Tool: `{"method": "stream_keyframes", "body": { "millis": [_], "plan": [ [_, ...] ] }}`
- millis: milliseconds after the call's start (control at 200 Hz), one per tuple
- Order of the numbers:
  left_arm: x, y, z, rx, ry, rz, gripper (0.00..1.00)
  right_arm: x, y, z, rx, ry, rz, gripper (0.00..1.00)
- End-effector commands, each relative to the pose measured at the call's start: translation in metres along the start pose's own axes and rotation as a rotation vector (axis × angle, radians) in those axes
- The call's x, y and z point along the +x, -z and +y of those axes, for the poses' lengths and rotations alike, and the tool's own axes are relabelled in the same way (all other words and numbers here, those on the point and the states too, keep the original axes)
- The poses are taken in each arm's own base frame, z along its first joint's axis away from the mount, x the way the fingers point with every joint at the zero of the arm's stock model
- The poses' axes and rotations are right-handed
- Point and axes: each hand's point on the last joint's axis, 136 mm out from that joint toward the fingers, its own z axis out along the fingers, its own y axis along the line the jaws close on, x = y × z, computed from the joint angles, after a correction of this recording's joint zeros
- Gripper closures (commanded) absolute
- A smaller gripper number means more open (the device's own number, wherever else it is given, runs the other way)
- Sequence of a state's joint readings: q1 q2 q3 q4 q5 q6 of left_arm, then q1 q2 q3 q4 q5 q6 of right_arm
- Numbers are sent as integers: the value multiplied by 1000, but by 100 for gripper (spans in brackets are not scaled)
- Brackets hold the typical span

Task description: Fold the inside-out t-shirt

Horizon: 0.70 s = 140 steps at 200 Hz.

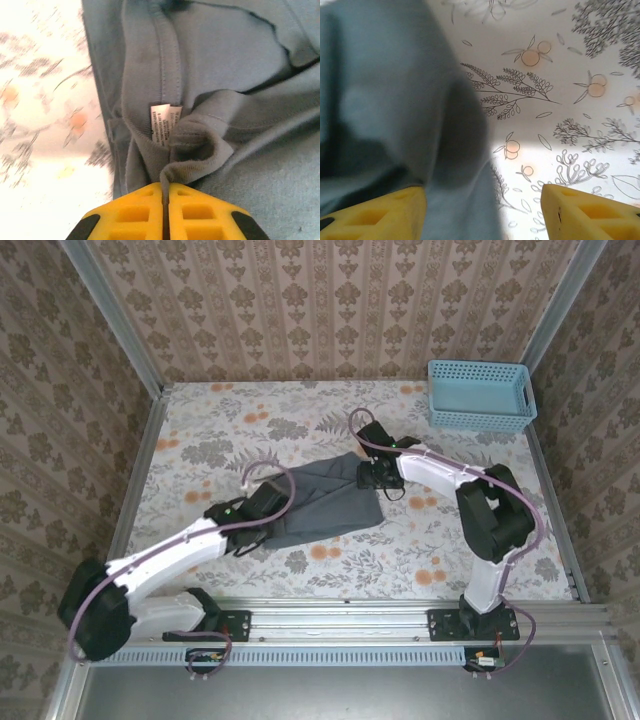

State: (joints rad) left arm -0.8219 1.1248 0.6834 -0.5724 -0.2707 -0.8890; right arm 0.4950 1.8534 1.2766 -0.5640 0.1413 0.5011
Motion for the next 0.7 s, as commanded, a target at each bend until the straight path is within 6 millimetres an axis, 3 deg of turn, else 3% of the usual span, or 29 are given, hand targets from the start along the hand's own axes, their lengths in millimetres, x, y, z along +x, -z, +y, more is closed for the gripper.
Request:
{"method": "stream_keyframes", "body": {
  "millis": [0,35,120,200,320,440,520,695],
  "plan": [
    [19,-6,25,-30,136,7,82,-7,-8,-1,19,-3,6,37],
    [23,-8,24,-9,140,15,74,-6,-8,-3,29,-3,7,37],
    [24,-8,19,32,119,22,46,-7,-4,-4,29,1,-7,37],
    [9,0,17,24,89,2,37,-9,3,0,12,13,-22,37],
    [-31,8,7,69,91,-26,34,-11,16,7,0,38,-48,37],
    [-61,0,-14,91,66,7,32,-12,24,10,0,51,-70,37],
    [-73,-12,-26,69,46,41,32,-12,25,9,8,55,-76,36],
    [-88,-41,-22,-43,38,79,32,-10,25,8,7,56,-76,36]
  ]
}}
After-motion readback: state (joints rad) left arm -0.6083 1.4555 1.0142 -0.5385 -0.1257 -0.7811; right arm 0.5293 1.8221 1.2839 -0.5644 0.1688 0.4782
